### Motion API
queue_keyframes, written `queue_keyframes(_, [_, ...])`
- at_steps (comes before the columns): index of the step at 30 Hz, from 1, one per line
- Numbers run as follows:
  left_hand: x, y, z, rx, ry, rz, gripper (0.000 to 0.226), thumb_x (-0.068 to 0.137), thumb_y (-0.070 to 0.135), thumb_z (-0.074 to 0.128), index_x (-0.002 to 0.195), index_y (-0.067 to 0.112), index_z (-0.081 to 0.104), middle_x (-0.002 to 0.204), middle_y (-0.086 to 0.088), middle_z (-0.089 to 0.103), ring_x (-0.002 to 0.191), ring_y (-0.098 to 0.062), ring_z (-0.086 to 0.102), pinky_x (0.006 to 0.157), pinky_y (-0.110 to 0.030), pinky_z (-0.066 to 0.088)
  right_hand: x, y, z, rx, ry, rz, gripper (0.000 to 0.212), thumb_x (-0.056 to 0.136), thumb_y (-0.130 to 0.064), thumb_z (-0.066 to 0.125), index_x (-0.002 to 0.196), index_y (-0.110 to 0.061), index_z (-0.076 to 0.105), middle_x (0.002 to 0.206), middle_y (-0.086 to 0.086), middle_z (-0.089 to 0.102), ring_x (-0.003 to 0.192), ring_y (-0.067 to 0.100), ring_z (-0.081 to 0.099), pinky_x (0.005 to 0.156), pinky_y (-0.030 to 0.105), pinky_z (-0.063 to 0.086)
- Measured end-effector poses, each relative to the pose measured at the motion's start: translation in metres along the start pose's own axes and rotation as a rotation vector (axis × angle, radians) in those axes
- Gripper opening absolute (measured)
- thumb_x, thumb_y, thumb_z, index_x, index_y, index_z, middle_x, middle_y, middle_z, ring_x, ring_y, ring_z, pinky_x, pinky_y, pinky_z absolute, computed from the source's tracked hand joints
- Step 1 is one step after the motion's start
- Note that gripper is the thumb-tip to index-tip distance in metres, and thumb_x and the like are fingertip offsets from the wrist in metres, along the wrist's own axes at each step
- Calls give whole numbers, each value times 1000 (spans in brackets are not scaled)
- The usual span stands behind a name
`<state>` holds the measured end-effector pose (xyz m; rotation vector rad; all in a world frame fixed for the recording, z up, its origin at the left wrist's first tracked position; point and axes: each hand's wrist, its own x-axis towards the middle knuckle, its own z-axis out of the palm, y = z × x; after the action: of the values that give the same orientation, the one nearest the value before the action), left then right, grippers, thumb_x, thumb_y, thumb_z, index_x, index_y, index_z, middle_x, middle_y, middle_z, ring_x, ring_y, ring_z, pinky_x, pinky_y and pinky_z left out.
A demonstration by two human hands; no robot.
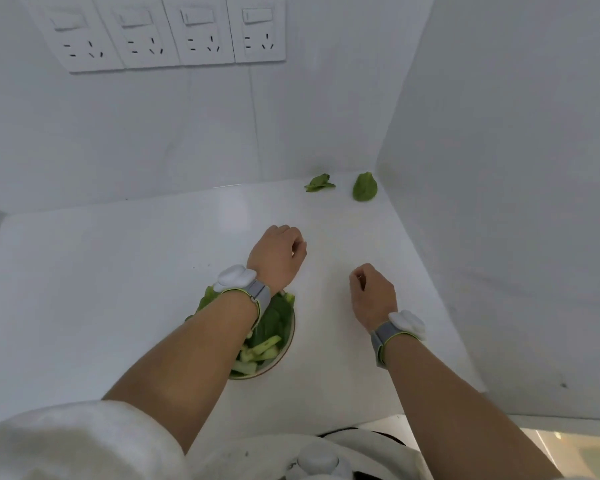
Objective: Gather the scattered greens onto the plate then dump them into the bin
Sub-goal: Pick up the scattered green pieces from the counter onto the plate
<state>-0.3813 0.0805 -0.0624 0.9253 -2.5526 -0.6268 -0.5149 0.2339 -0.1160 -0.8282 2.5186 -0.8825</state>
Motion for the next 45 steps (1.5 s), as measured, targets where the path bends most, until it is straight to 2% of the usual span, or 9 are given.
queue_keyframes(4, [30, -1, 22, 29, -135, -42, 18, 96, 20, 50, 105, 12, 64, 103, -4, 61, 97, -22, 56, 81, -38, 49, 27, 15, -4, -60, -27, -33, 11, 94, -24, 52, 90, -15, 59, 88, 0, 58, 78, 19, 55, 70, 31, 45])
queue_keyframes(8, [59, -6, 39, 144, -389, -155, 38, 98, 34, 49, 130, 14, 52, 131, -5, 44, 102, -26, 58, 84, -35, 50, 57, 24, -3, -124, -35, -123, 7, 91, -21, 56, 86, -16, 56, 88, -2, 51, 77, 17, 51, 66, 26, 36])
queue_keyframes(13, [97, -6, 53, 262, -421, -217, 43, 97, 35, 48, 135, 16, 49, 136, -8, 43, 121, -29, 45, 92, -38, 46, 105, 17, 0, -150, -7, -150, 11, 91, -23, 55, 96, -13, 57, 99, 3, 51, 80, 22, 54, 66, 26, 39])
queue_keyframes(20, [149, -13, 70, 251, -345, -286, 49, 92, 35, 54, 136, 16, 44, 135, -9, 43, 121, -31, 43, 93, -40, 44, 179, 0, 3, -211, 1, -98, 45, 90, -35, 58, 125, -8, 51, 121, 12, 49, 102, 30, 54, 79, 33, 45])
queue_keyframes(24, [173, -27, 79, 205, -215, -345, 50, 88, 35, 60, 131, 15, 44, 128, -9, 45, 110, -32, 53, 86, -40, 47, 207, -9, 5, -175, 53, -37, 49, 87, -41, 61, 122, -11, 46, 114, 11, 49, 86, 30, 58, 63, 29, 38])
queue_keyframes(28, [198, -37, 89, 205, -155, -380, 50, 84, 36, 65, 127, 17, 46, 125, -9, 45, 101, -32, 59, 77, -34, 46, 226, -9, 4, -267, 48, -44, 56, 88, -49, 58, 128, -14, 41, 115, 12, 50, 82, 36, 61, 61, 31, 41])
queue_keyframes(34, [222, -42, 105, 208, -118, -331, 45, 85, 36, 64, 127, 23, 55, 124, -9, 45, 100, -32, 57, 80, -33, 46, 240, -3, 5, -378, 81, -99, 31, 96, -35, 47, 119, -13, 48, 102, 14, 57, 71, 34, 60, 55, 31, 37])
queue_keyframes(40, [221, -37, 106, 161, 7, -272, 18, 91, 26, 59, 102, 16, 69, 110, -9, 52, 101, -29, 50, 79, -35, 46, 238, -8, 8, -343, 125, -155, 43, 91, -51, 52, 115, -15, 52, 102, 8, 58, 66, 33, 59, 54, 29, 41])
queue_keyframes(45, [211, -31, 92, 0, 57, -328, 16, 91, 19, 59, 94, 12, 72, 103, -6, 58, 98, -27, 55, 84, -33, 46, 229, -8, 7, -330, 170, -160, 16, 92, -27, 53, 97, -15, 61, 105, 8, 54, 54, 28, 46, 49, 28, 36])
